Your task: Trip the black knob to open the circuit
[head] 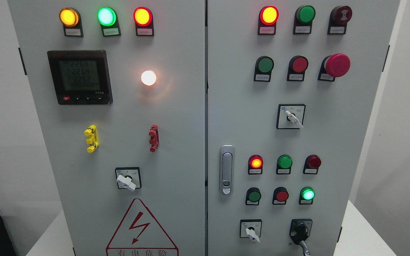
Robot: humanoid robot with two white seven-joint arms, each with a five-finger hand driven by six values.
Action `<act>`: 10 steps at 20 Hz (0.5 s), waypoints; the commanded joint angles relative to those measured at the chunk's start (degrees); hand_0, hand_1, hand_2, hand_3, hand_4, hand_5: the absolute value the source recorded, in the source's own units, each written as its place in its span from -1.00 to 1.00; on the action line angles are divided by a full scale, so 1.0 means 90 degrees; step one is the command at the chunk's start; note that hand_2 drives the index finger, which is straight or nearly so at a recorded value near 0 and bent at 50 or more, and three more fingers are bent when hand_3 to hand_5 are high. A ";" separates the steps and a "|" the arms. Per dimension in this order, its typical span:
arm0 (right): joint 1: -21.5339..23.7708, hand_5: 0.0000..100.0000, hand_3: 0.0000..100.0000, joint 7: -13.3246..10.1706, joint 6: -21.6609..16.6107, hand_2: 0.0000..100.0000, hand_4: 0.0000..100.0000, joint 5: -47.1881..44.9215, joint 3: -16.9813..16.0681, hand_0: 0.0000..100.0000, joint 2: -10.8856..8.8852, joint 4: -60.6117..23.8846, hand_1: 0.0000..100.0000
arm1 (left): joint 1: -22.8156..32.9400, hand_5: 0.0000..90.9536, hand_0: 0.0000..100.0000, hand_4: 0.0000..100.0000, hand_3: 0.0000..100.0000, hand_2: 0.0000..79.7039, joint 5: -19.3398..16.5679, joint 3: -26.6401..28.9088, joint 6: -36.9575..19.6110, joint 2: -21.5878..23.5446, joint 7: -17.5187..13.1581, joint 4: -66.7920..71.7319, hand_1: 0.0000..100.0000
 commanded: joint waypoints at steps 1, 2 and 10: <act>-0.0200 0.89 1.00 0.0169 -0.0175 -1.00 1.00 0.0043 0.0297 0.44 0.0048 -0.0343 0.60 | -0.0003 -1.00 -0.76 -1.00 -1.00 -1.00 0.0015 0.0006 -0.0002 -0.0003 0.0002 0.0007 -0.22; -0.0201 0.89 1.00 0.0169 -0.0175 -1.00 1.00 0.0033 0.0296 0.44 0.0039 -0.0343 0.60 | -0.0003 -1.00 -0.76 -1.00 -1.00 -1.00 0.0015 0.0006 -0.0002 -0.0003 0.0002 0.0007 -0.22; -0.0181 0.89 1.00 0.0140 -0.0194 -1.00 1.00 0.0033 0.0228 0.44 0.0048 -0.0353 0.60 | -0.0003 -1.00 -0.76 -1.00 -1.00 -1.00 0.0015 0.0006 0.0008 -0.0003 0.0002 0.0007 -0.22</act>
